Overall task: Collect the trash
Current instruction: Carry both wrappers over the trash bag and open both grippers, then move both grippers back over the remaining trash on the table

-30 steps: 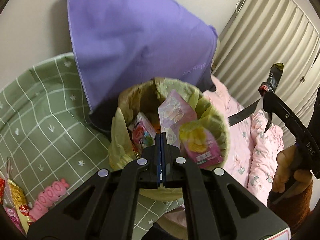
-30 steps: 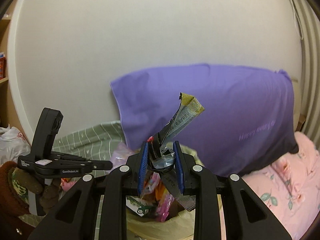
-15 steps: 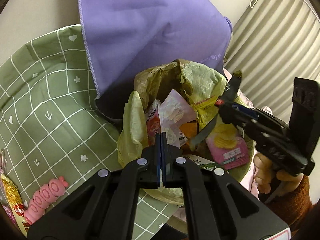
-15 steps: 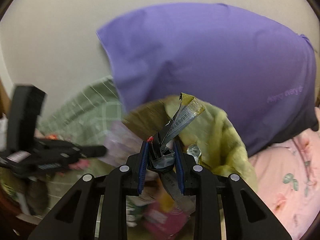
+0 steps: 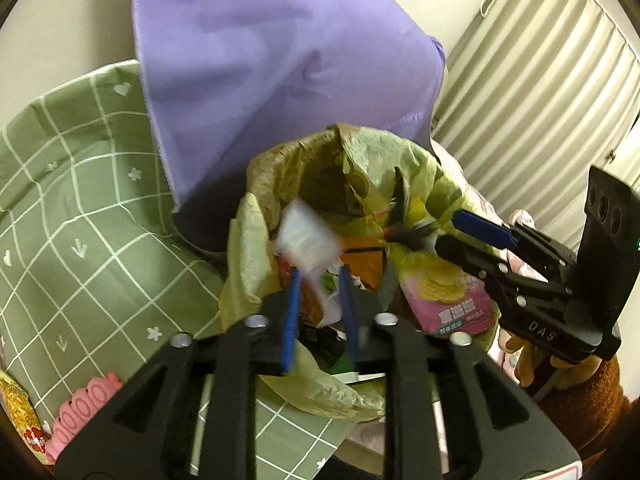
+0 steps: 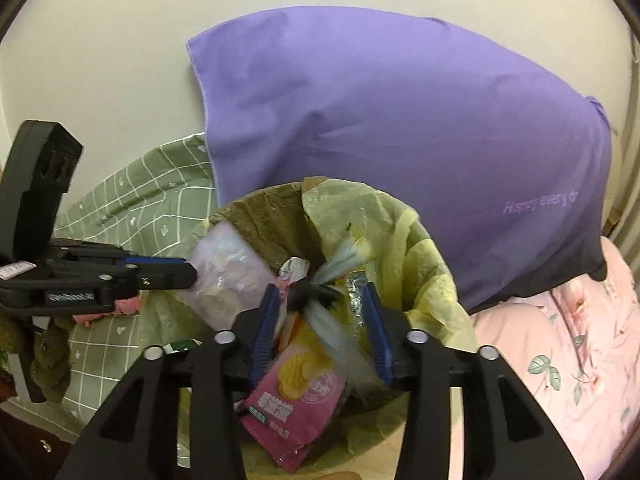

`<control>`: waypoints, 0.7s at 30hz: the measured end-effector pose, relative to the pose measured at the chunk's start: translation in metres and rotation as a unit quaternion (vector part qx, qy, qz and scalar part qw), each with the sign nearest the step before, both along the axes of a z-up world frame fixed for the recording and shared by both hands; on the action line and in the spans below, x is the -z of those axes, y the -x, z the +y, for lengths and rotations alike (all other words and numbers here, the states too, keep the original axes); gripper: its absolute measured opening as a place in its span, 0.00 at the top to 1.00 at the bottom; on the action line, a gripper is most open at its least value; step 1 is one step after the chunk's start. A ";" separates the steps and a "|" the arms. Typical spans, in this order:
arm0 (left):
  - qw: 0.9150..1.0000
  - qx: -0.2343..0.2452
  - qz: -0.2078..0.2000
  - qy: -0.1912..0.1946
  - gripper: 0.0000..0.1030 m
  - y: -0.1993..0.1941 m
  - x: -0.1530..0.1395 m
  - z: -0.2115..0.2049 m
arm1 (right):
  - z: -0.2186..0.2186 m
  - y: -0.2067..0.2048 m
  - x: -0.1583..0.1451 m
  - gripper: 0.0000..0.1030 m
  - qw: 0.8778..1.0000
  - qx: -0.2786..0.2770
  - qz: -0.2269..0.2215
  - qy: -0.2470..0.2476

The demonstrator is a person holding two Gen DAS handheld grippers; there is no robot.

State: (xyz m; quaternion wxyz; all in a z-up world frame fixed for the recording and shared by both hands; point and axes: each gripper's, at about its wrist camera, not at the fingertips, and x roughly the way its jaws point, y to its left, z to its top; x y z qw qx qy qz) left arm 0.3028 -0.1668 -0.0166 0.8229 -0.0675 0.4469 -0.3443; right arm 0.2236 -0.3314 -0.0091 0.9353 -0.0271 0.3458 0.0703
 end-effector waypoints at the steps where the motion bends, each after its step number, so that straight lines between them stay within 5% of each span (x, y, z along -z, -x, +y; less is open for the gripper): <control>1: 1.000 -0.010 -0.008 0.000 0.77 0.001 -0.002 0.004 | 0.000 0.002 -0.001 0.58 1.000 0.004 -0.002 0.000; 5: 0.999 -0.031 -0.025 0.012 0.66 0.007 -0.011 0.021 | 0.001 0.007 -0.007 0.57 1.000 0.010 -0.012 0.000; 12: 0.994 -0.090 -0.063 0.009 0.61 0.030 -0.026 0.075 | 0.018 0.015 -0.022 0.57 0.999 0.015 -0.041 -0.018; 17: 0.984 -0.157 -0.081 -0.009 0.60 0.051 -0.024 0.136 | 0.041 0.017 -0.029 0.53 0.997 -0.002 -0.061 -0.052; 21: 0.968 -0.233 -0.087 -0.027 0.59 0.073 -0.012 0.204 | 0.071 0.017 -0.029 0.51 0.994 -0.039 -0.062 -0.077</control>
